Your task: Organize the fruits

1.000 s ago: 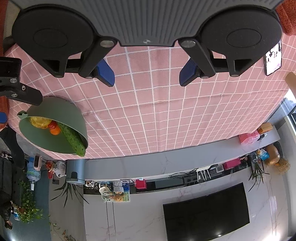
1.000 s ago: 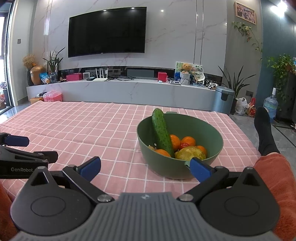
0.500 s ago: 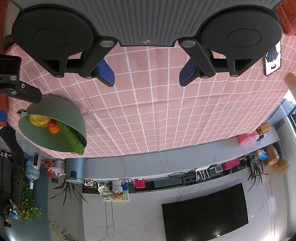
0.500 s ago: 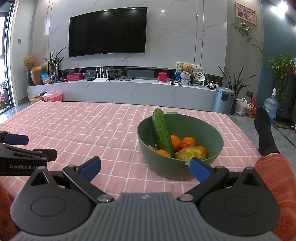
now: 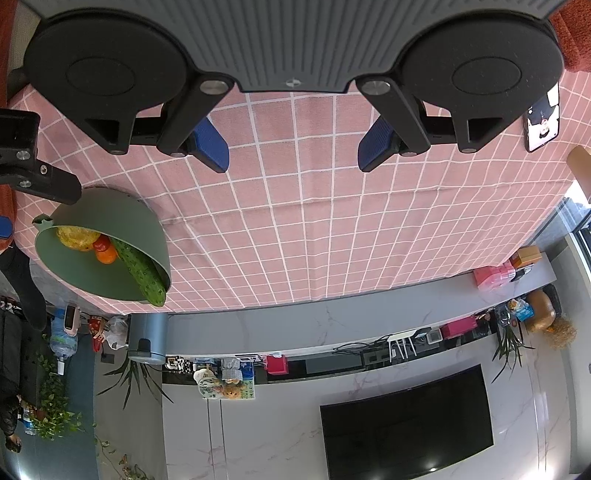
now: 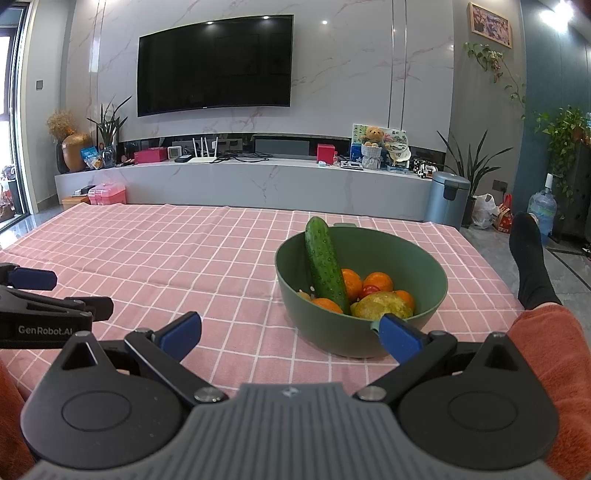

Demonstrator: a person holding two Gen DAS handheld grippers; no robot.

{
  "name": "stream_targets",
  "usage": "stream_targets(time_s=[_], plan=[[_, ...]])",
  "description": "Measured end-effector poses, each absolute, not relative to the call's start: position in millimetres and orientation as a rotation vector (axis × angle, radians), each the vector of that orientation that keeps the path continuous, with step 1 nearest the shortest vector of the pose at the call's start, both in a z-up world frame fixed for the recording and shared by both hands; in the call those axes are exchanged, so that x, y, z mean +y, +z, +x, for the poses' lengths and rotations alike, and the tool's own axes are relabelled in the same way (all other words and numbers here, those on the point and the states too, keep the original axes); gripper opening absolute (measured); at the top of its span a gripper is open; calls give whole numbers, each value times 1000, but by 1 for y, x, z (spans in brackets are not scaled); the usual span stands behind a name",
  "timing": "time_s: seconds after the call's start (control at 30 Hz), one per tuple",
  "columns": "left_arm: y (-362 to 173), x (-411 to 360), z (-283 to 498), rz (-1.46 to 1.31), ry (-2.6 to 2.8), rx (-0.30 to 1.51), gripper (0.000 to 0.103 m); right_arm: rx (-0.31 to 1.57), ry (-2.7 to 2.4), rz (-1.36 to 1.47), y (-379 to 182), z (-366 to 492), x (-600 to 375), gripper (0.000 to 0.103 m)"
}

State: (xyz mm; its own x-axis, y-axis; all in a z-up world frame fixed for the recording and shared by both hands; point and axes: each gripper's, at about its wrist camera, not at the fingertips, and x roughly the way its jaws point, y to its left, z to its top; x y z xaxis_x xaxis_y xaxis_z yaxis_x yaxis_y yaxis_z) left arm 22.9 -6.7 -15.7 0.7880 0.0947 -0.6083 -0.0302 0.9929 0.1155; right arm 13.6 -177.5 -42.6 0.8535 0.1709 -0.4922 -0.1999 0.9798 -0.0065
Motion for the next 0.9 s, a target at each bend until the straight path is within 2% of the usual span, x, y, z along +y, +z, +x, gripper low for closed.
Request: stream_targets(time_s=[0.9], plan=[[-10,-2,19,83,85,626,93,515,195,-50,-43,13,-178,98]])
